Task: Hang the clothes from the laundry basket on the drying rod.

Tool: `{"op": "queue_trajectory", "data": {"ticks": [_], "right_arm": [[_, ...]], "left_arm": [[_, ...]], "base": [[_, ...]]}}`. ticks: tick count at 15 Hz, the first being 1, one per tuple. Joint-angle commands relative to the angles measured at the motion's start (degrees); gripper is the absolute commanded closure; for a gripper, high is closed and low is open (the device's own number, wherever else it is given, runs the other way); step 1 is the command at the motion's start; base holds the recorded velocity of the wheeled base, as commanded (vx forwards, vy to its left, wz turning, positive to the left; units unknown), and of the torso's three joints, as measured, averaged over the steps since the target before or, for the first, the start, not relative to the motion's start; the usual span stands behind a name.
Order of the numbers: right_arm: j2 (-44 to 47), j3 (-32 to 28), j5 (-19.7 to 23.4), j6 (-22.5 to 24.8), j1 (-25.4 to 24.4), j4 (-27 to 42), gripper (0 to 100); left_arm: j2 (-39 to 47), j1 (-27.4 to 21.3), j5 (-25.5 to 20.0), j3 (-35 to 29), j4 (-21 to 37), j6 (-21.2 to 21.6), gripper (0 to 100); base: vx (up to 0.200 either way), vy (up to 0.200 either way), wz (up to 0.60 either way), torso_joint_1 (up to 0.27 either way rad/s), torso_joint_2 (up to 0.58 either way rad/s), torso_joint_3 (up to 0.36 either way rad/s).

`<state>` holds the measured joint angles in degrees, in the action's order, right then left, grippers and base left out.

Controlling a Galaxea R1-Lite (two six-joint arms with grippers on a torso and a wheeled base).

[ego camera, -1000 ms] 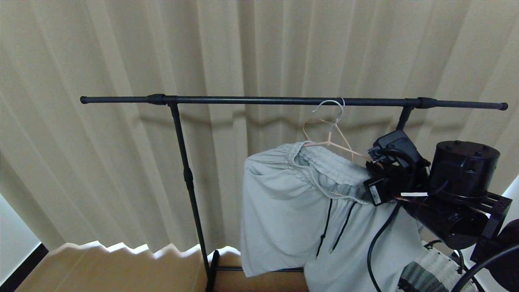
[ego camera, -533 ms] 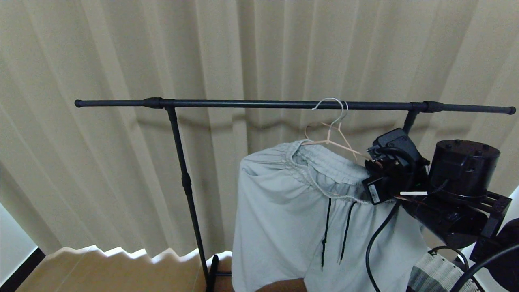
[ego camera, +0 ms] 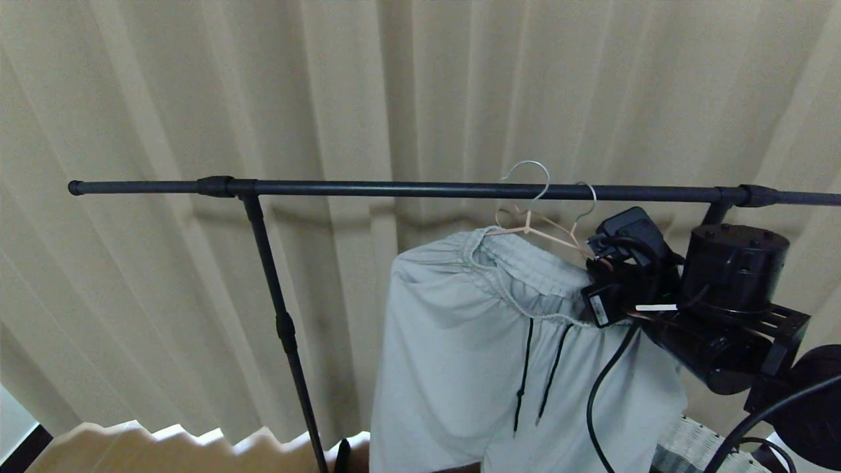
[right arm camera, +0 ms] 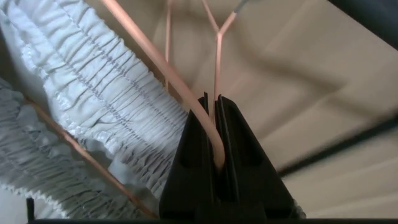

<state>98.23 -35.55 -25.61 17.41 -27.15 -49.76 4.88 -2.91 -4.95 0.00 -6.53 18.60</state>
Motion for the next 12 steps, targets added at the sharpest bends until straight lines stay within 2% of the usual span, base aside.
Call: {"op": "queue_trajectory", "data": {"ticks": [1, 5, 12], "right_arm": [[2.2, -1.5, -0.1, -0.2, 0.5, 0.0, 100], [5.9, -4.1, 0.0, -0.4, 1.0, 0.0, 100], [12.0, -8.7, -0.1, -0.4, 1.7, 0.0, 100]], "left_arm": [[0.3, 0.0, -0.1, 0.0, -0.1, 0.0, 0], [0.3, 0.0, -3.0, 0.0, 0.1, 0.2, 0], [0.3, 0.0, -3.0, 0.0, 0.1, 0.2, 0]], "base": [[0.000, 0.000, 0.00, 0.000, 0.00, 0.000], [0.000, 0.000, 0.00, 0.000, 0.00, 0.000], [0.000, 0.000, 0.00, 0.000, 0.00, 0.000]]}}
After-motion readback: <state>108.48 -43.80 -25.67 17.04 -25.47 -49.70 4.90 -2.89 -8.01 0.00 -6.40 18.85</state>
